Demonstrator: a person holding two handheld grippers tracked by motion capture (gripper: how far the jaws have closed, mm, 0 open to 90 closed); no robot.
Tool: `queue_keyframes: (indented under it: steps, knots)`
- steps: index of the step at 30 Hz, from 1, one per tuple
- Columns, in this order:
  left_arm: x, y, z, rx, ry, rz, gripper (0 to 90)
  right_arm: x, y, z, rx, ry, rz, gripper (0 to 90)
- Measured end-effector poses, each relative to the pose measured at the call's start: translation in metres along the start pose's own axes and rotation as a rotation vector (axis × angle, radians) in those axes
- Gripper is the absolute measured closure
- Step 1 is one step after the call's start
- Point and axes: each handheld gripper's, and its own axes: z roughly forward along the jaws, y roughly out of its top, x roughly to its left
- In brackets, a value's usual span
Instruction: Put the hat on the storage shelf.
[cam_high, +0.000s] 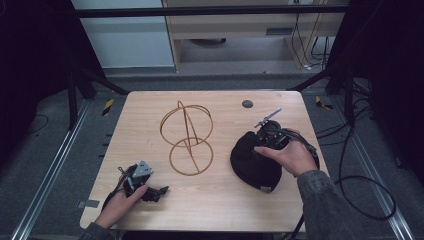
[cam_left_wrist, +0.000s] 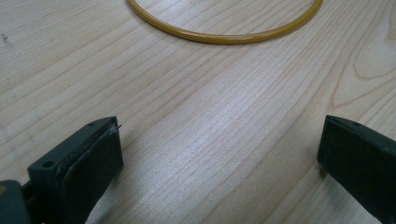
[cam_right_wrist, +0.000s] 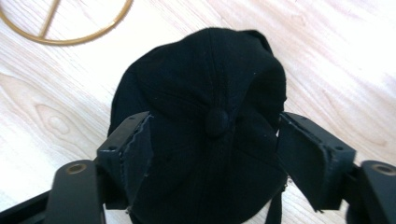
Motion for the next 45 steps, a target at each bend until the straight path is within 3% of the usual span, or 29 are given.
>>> queue_keyframes:
  steps: [4, 9, 17, 20, 28, 30, 37, 45]
  knots:
    - [0.000, 0.000, 0.000, 0.000, -0.001, 0.001, 0.0, 0.000, 0.002, 0.012, 0.027, -0.003, 0.014, 26.4]
    - [0.000, 0.000, 0.000, 0.000, -0.001, 0.002, 0.0, -0.003, 0.005, 0.029, 0.069, 0.000, 0.018, 37.3]
    - [0.000, 0.001, 0.000, 0.000, -0.008, 0.007, 0.0, -0.005, 0.004, 0.036, 0.085, 0.034, 0.008, 68.4]
    - [0.000, 0.001, 0.001, 0.000, -0.008, 0.009, 0.0, -0.006, 0.004, 0.034, 0.084, 0.042, 0.009, 72.7]
    - [0.000, 0.001, 0.001, -0.001, -0.008, 0.007, 0.0, -0.002, 0.004, 0.007, 0.031, 0.043, -0.027, 76.2]
    - [0.000, 0.001, 0.001, -0.001, -0.006, 0.006, 0.0, -0.001, 0.007, -0.008, -0.018, 0.048, -0.035, 76.4]
    - [-0.001, 0.001, 0.001, 0.000, 0.002, -0.003, 0.0, 0.006, 0.016, -0.040, -0.112, 0.044, -0.061, 76.4]
    - [-0.002, 0.001, 0.001, -0.001, 0.003, -0.004, 0.0, 0.008, 0.017, -0.060, -0.213, 0.050, -0.065, 77.3]
